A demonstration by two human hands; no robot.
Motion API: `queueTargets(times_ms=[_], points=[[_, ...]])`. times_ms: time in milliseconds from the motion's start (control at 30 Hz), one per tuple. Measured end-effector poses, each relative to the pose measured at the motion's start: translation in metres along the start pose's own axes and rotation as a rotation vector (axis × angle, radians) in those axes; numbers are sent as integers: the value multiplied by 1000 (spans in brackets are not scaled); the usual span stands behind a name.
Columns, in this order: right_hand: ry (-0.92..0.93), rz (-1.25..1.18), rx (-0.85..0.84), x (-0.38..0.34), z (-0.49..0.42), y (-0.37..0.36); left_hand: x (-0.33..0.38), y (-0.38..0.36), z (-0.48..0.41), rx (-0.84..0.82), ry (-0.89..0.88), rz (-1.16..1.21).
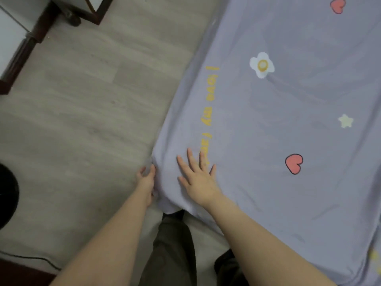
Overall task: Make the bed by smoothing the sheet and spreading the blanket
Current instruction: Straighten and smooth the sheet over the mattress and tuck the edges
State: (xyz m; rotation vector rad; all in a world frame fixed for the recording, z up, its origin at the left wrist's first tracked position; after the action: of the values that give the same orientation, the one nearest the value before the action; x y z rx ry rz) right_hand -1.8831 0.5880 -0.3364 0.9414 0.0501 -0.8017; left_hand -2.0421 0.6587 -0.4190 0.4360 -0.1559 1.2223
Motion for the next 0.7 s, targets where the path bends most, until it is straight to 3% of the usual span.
queueTargets(times_ms=[133,267,300,400,467,700], points=[[-48,49,-56,-10,-4,-12,-6,-19,-13,-202,83,-68],[-41,99,-48,-7,-3,-15,-4,-18,-29,-220,62,-139],[-38,110,-50,-6,-4,-17,-1,-13,-35,-172,23,-176],[-44,153,-48,-1,-4,-21,18,37,-43,219,-160,-267],[-54,161,-49,1,-4,-26,21,68,-37,397,-188,-233],[-46,149,-82,4,-8,-35,26,75,-56,478,-145,-504]])
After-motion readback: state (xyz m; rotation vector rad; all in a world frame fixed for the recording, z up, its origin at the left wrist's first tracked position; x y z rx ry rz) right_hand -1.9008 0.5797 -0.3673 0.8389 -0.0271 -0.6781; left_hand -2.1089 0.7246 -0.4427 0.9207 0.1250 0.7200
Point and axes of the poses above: each hand's wrist, its own z-axis away from the middle knuckle, its own y-axis out of the back of the hand, x = y × z, the point moved 10 cm from there along -z, towards the middle knuckle, and after that the axes turned 4 degrees about x, right-handed, at the moved point
